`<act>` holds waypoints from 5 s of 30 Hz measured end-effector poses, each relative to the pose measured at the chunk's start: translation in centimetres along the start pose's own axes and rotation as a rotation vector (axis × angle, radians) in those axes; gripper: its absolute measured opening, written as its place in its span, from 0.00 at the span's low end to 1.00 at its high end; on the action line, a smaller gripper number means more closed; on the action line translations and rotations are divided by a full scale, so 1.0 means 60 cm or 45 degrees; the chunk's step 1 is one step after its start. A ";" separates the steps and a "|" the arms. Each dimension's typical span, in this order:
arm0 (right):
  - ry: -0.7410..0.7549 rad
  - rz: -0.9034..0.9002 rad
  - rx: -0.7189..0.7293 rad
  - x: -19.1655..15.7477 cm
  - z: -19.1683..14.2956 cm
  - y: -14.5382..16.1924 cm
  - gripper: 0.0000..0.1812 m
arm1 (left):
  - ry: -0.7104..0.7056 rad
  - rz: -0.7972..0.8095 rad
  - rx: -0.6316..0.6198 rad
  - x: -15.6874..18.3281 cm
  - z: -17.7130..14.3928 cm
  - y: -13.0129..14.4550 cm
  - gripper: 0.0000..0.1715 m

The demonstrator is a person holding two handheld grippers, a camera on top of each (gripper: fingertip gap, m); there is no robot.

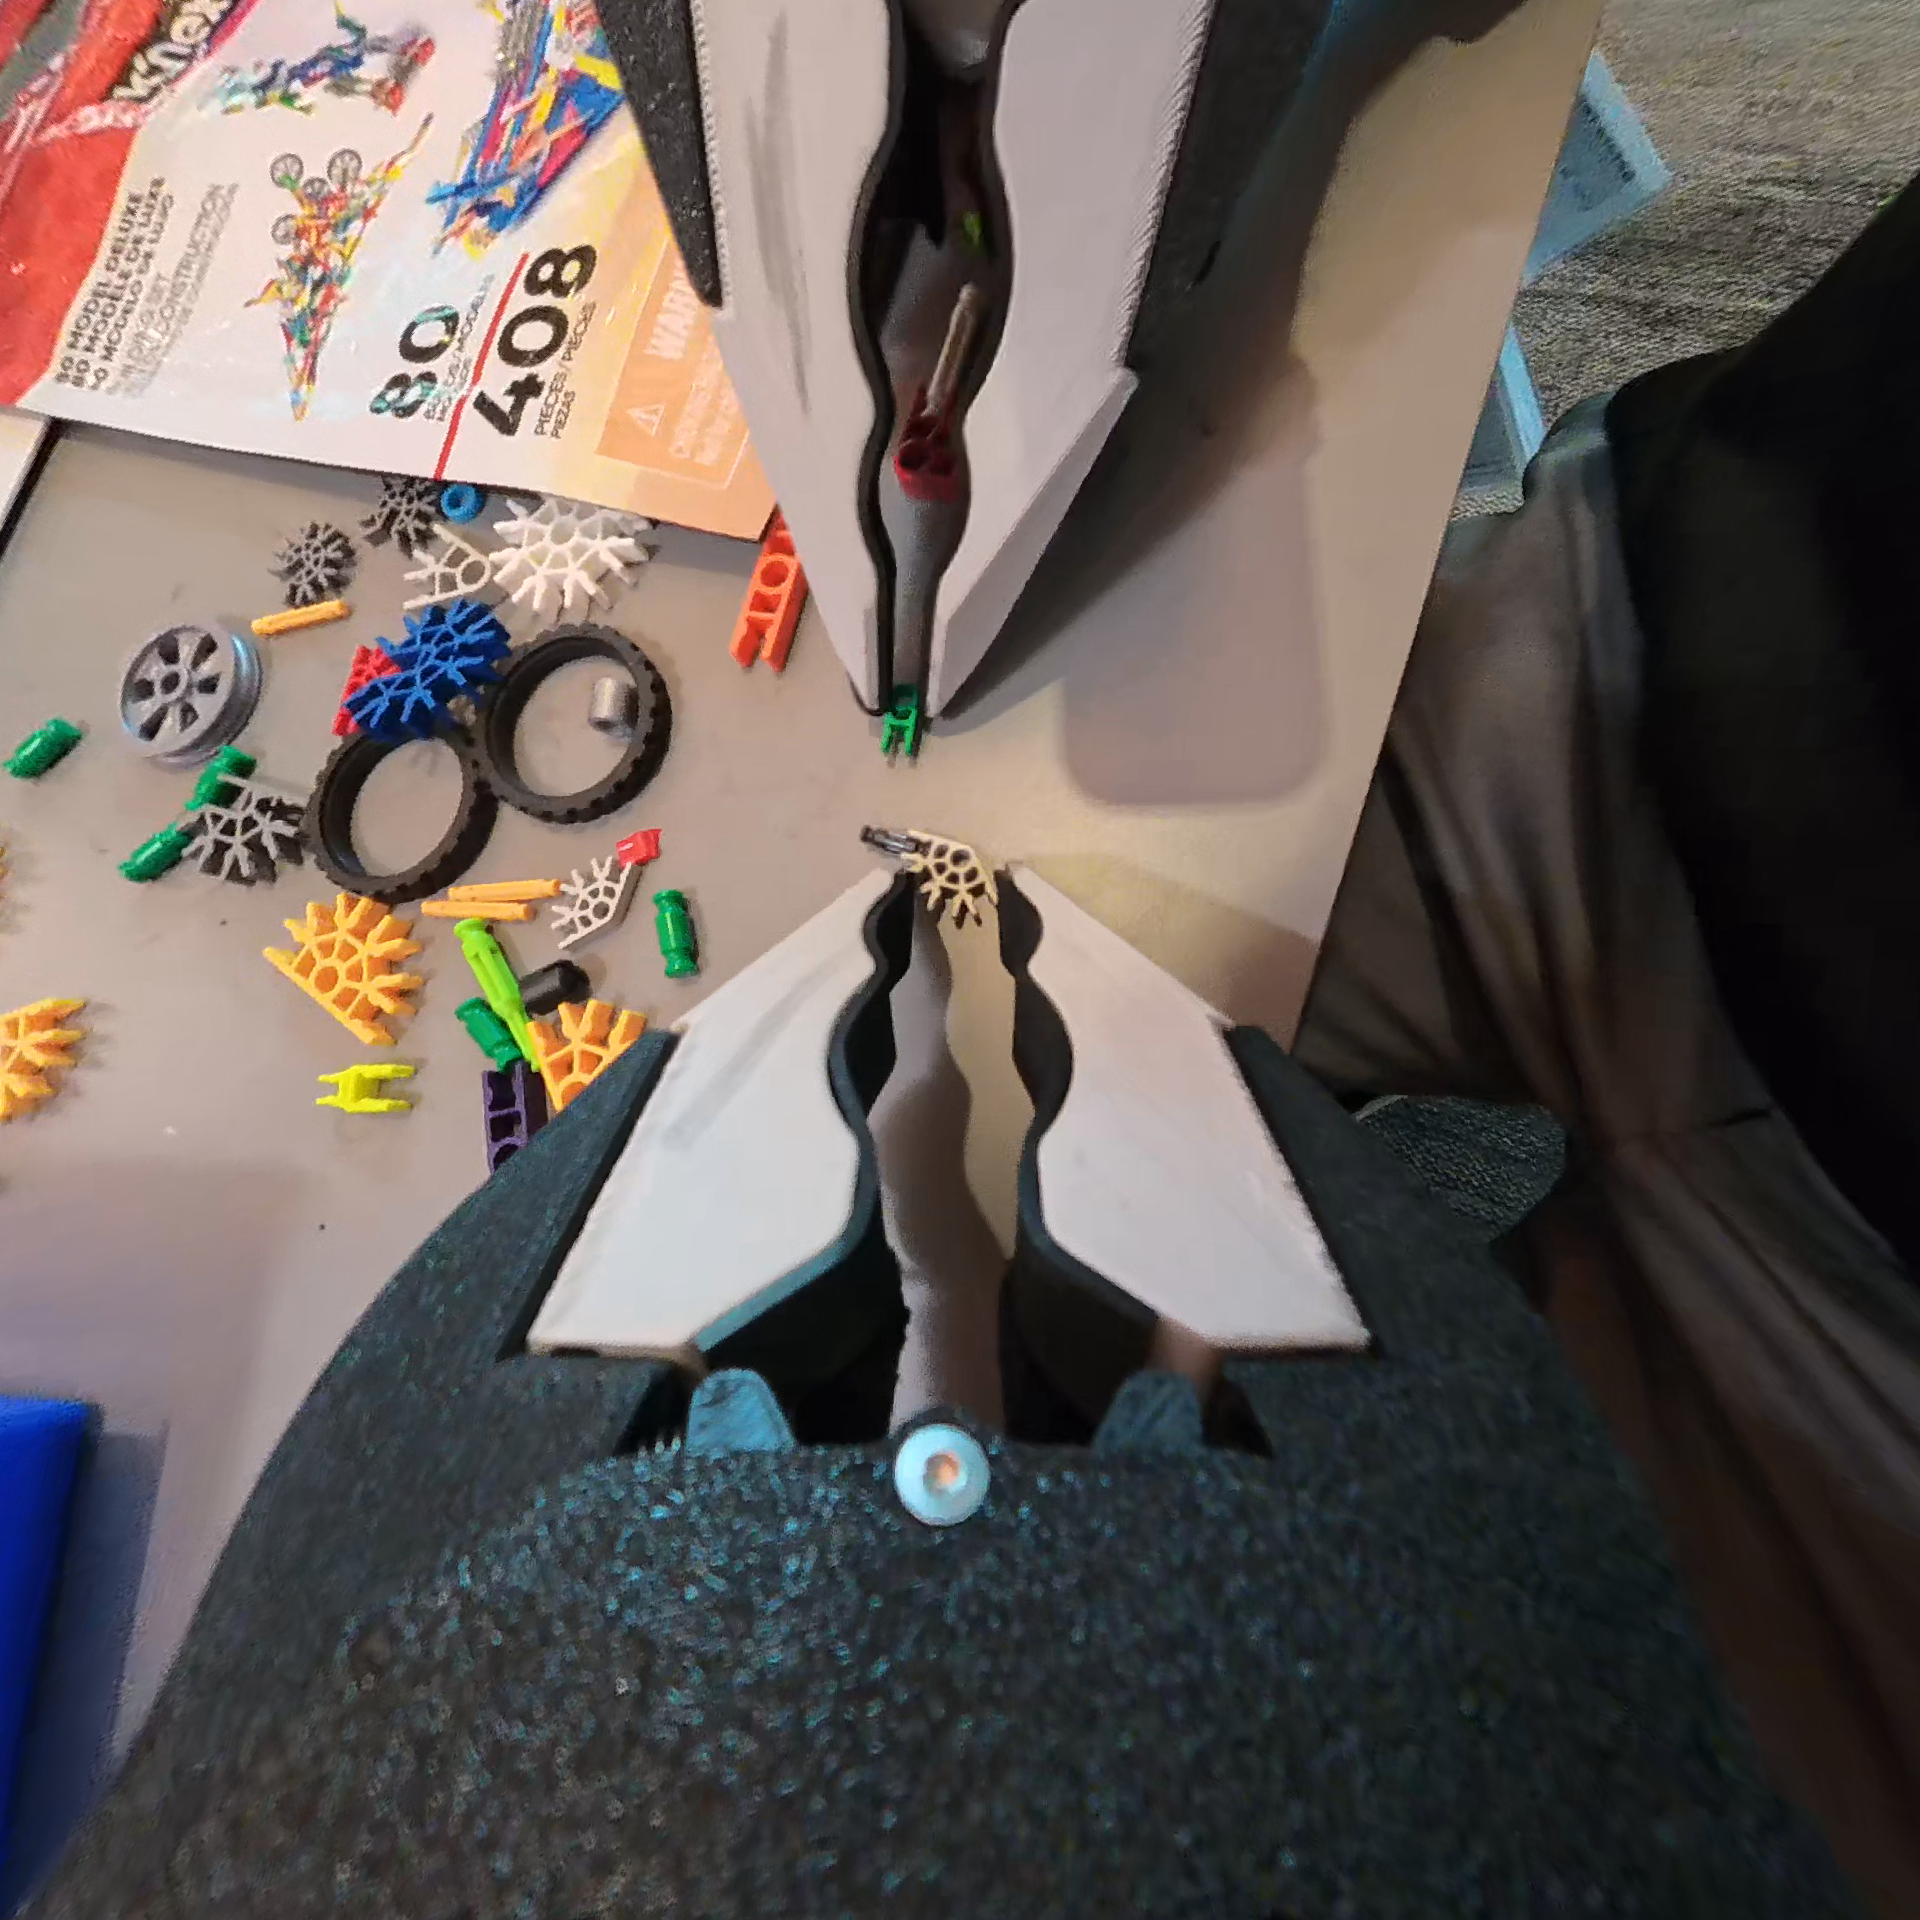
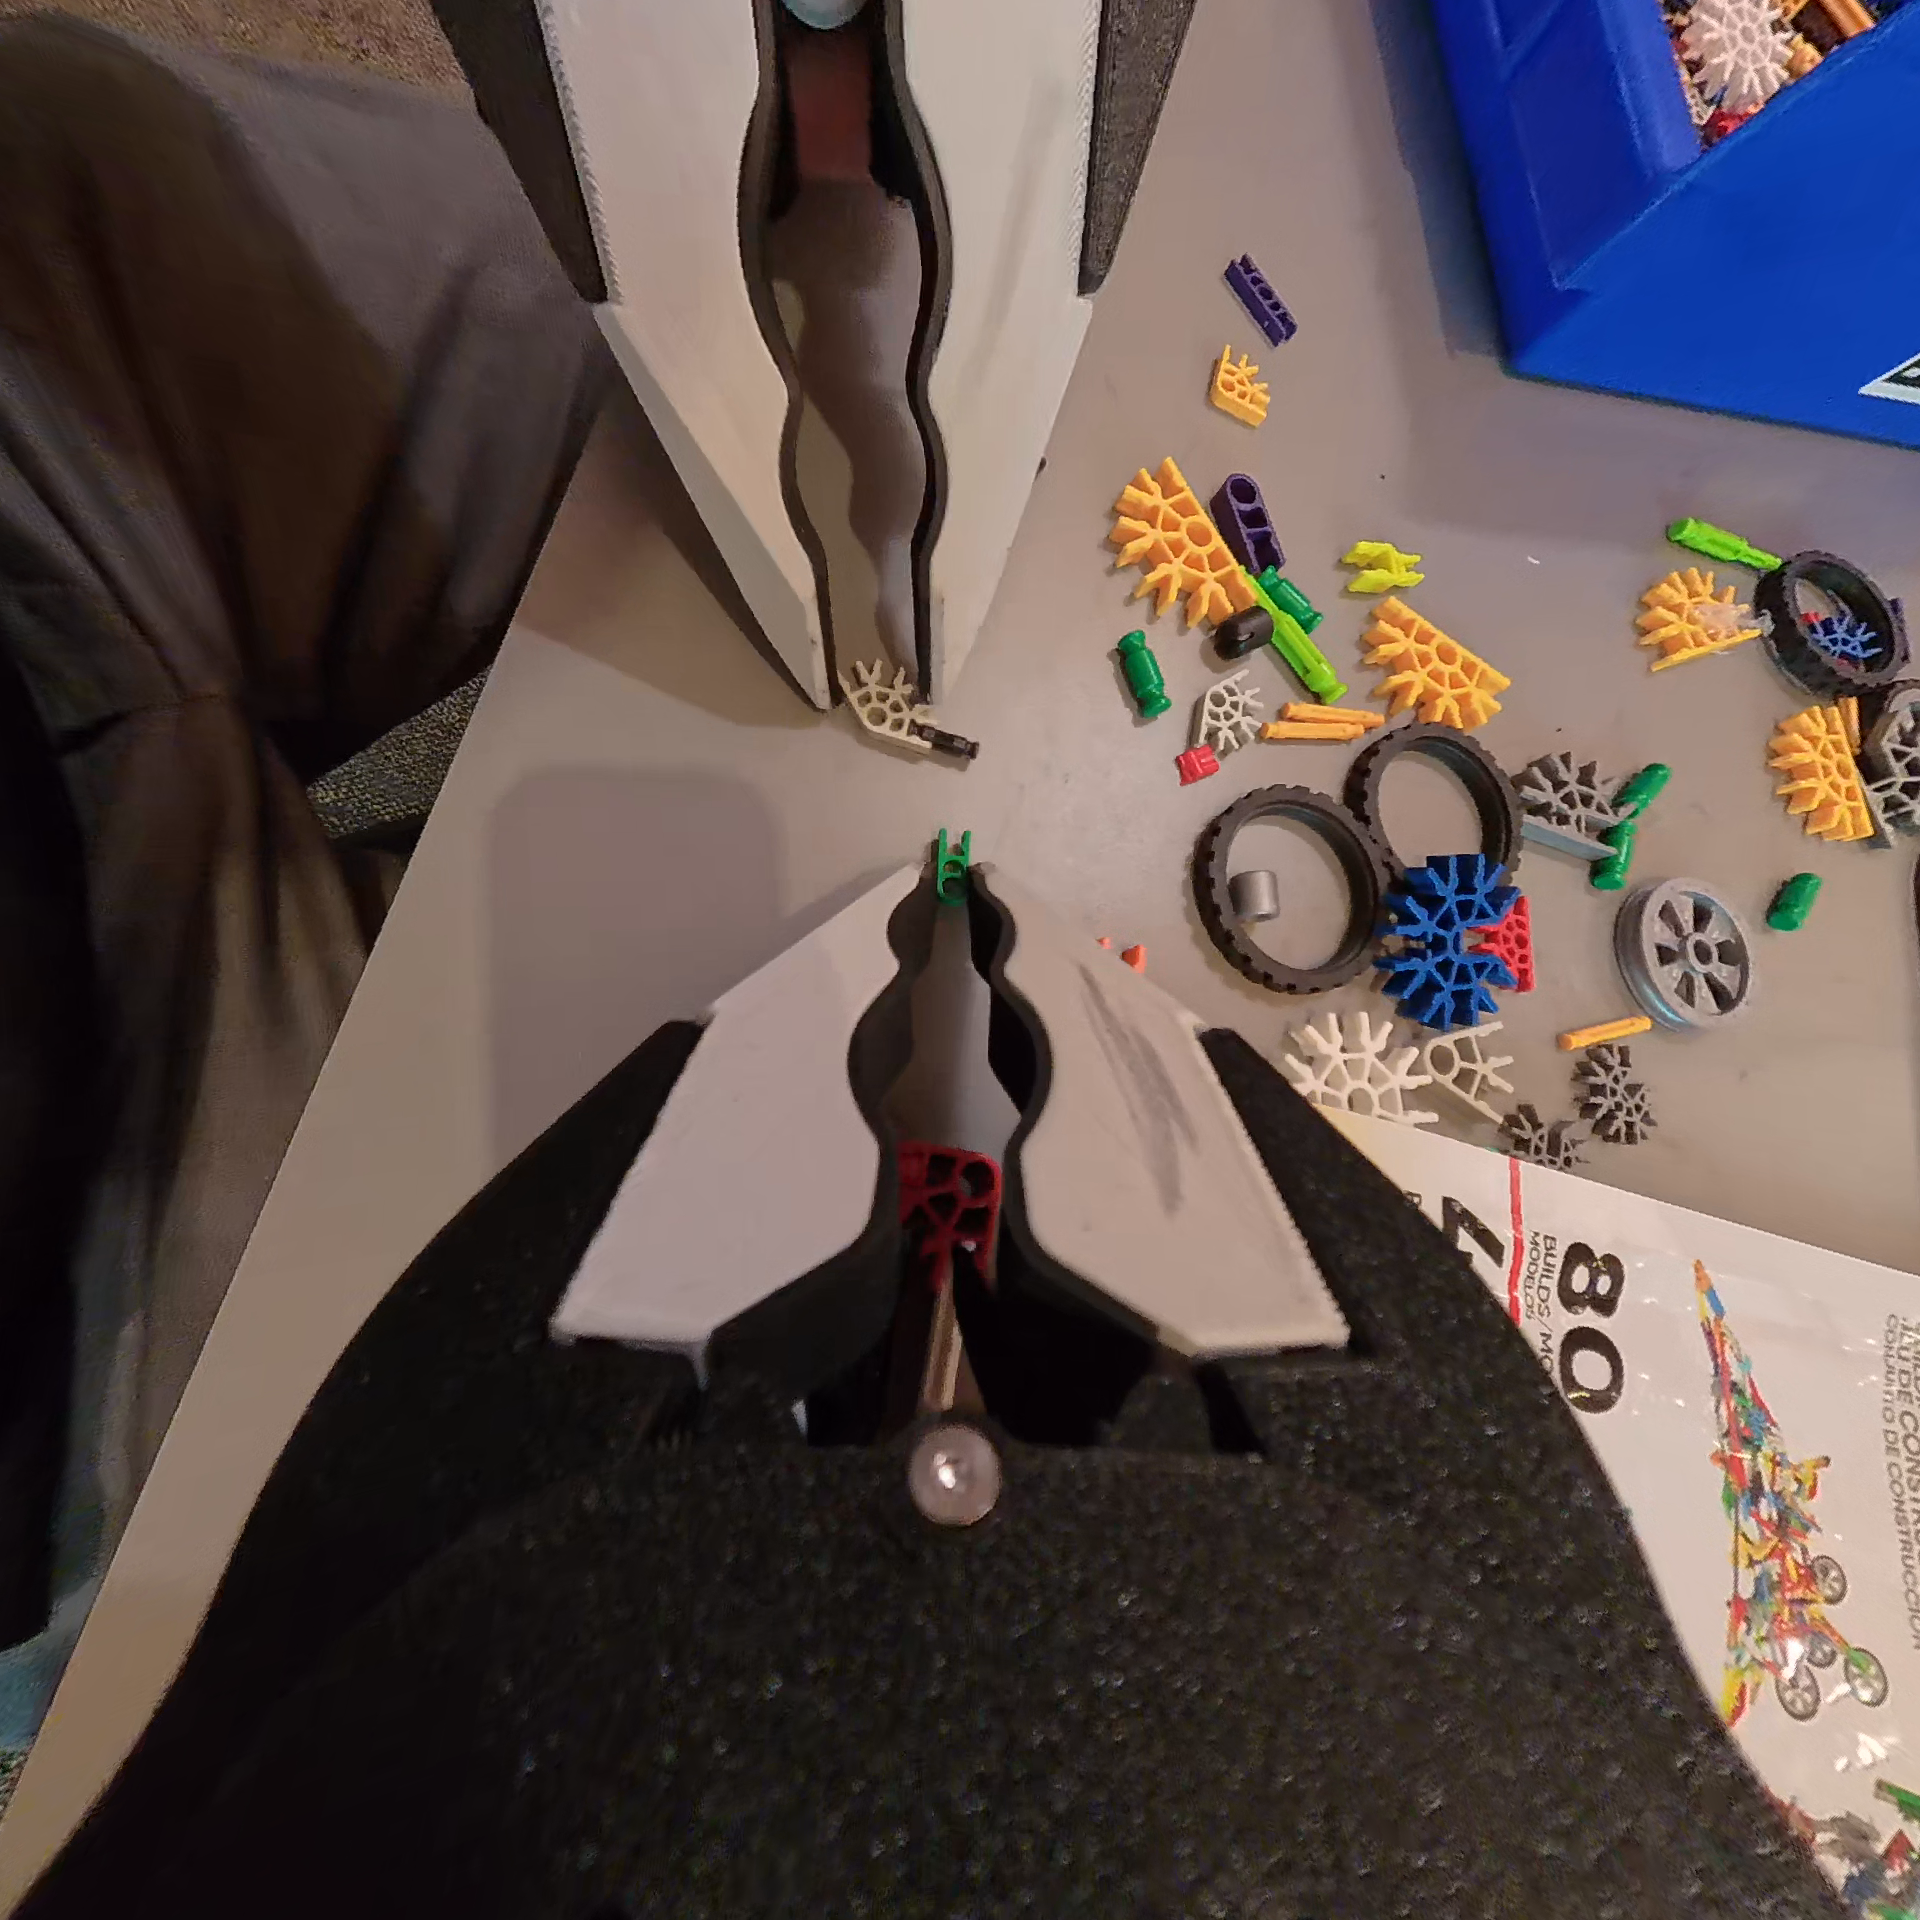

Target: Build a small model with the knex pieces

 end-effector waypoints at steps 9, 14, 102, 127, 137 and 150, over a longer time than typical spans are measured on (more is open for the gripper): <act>-0.019 0.019 0.013 0.000 -0.005 0.003 0.02 | -0.030 -0.047 -0.011 -0.007 -0.004 0.006 0.11; -0.021 0.012 0.004 -0.002 -0.003 0.005 0.02 | -0.068 -0.112 -0.036 -0.003 -0.006 0.005 0.19; -0.036 0.082 0.034 0.006 -0.015 0.014 0.02 | -0.358 -0.398 -0.228 -0.120 -0.063 0.121 0.04; -0.047 0.088 0.016 0.006 -0.017 0.019 0.02 | -0.181 -0.231 0.007 -0.003 -0.054 -0.005 0.03; -0.057 0.087 0.006 0.005 -0.018 0.022 0.02 | -0.132 -0.186 -0.023 0.024 0.022 -0.035 0.06; -0.065 0.111 0.020 0.006 -0.019 0.020 0.03 | -0.340 -0.318 -0.066 -0.011 -0.015 0.005 0.12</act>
Point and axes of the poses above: each gripper's, where its closed fingertips meet, z out along the fingers, y out of its underside, x = y × z across the jaws, the point moved 3 cm from there along -z, back along the fingers, and after that the axes turned 8 degrees about z, right-handed, at the moved point
